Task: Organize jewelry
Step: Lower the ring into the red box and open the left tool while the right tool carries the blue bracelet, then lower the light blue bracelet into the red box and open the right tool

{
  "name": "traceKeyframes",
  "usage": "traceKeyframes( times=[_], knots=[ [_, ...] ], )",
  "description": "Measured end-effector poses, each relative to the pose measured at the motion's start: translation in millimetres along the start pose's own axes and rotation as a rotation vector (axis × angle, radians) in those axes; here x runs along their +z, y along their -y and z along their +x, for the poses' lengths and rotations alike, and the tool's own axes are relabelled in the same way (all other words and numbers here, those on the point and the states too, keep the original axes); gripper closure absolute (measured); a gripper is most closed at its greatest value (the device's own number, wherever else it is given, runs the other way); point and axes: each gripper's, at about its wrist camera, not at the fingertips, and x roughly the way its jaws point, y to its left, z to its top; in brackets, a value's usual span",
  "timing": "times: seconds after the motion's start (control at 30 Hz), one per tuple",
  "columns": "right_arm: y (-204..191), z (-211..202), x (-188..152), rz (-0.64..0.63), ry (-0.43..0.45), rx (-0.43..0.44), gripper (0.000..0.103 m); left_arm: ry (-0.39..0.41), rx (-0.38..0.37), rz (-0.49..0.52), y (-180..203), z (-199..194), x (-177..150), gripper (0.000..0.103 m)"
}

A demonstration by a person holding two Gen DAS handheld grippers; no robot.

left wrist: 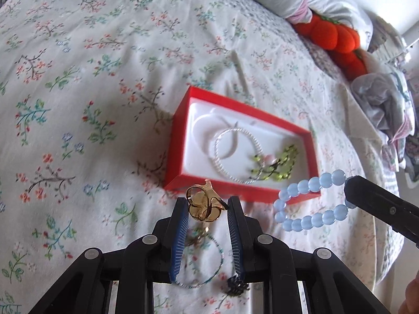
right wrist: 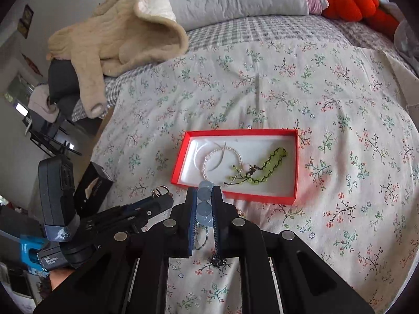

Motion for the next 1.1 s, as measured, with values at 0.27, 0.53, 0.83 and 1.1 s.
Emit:
traceKeyframes(
  times=[0.27, 0.53, 0.83, 1.1],
  knots=[
    [7, -2, 19, 0.039, 0.072, -0.022, 0.091, 0.025, -0.009, 0.075, 21, 25, 18, 0.078],
    [27, 1, 27, 0.082, 0.095, -0.058, 0.091, 0.02, 0.046, 0.122, 28, 48, 27, 0.078],
    [43, 12, 29, 0.119, 0.076, -0.078, 0.091, 0.028, 0.078, 0.152, 31, 47, 30, 0.061],
    [36, 16, 32, 0.126, 0.084, -0.071, 0.091, 0.062, 0.088, 0.144, 26, 11, 22, 0.052]
  ],
)
